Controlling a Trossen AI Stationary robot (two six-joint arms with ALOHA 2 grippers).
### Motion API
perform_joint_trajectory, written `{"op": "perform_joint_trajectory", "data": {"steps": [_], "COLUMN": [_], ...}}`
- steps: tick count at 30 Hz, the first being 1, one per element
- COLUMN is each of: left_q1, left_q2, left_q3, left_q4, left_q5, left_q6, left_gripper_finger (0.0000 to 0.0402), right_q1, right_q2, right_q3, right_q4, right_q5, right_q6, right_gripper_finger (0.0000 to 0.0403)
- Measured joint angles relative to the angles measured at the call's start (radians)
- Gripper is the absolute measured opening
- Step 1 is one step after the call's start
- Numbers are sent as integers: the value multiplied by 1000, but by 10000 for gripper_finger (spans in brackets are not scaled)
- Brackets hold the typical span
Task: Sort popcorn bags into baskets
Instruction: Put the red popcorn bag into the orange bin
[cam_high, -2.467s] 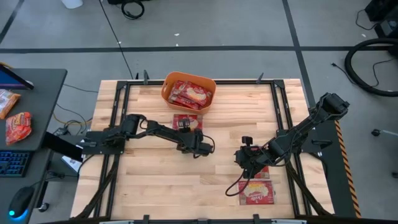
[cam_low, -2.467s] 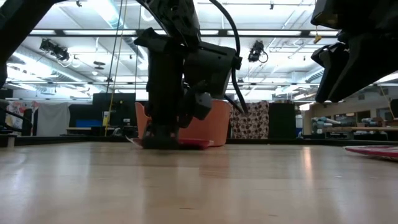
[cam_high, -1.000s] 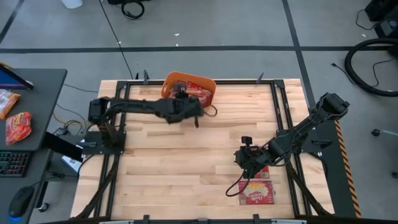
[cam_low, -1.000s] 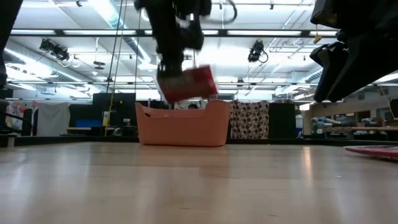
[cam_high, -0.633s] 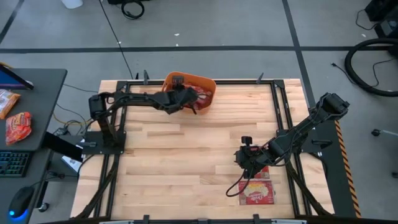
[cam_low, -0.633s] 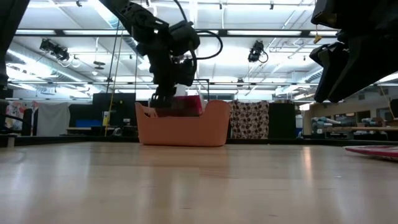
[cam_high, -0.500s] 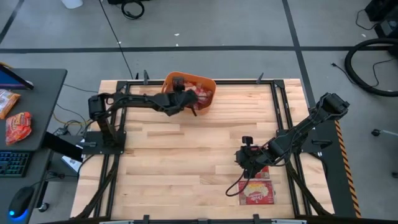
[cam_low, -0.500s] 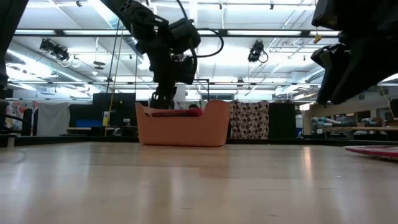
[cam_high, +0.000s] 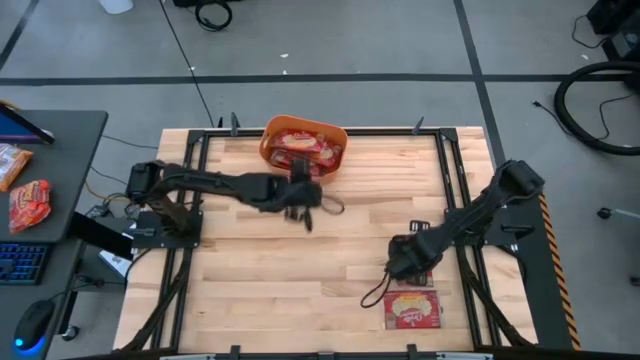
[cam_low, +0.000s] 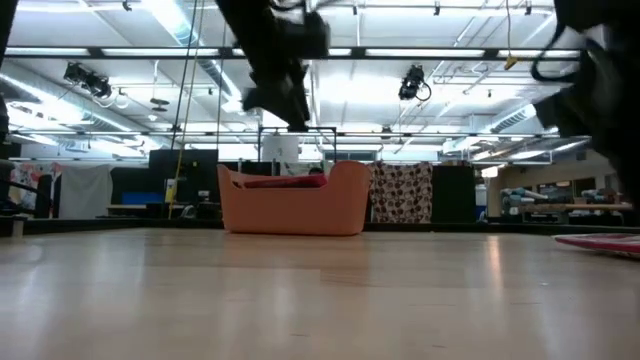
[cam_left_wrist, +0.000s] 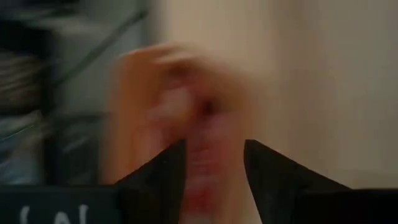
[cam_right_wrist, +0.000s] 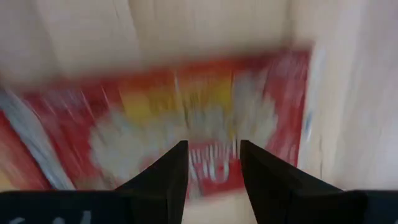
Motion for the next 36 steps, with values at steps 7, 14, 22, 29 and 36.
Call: {"op": "perform_joint_trajectory", "data": {"steps": [7,14,22,29,36], "left_q1": [-85,-111,-129,-203,-301], "left_q2": [-89,-131,-111,-77,7], "left_q3": [0,0,-6,-42,-123], "left_q4": [-150,-220,-205,-136,74], "left_q5": [303,313,457,502,402], "left_q6": [-198,-283,-356,-376,-299], "left_gripper_finger": [156,155,155,155,159], "right_q1": [-10,-87,-166,-102,-1], "right_q2": [81,137,114,50,32], "right_q3": [10,50,242,274,211], "right_q4": [-85,41,257,216,197], "right_q5": [-96,-63,266,309,305], "right_q6": [-62,-236,-490,-468,-298], "right_gripper_finger": [150,150,150,150,150]}}
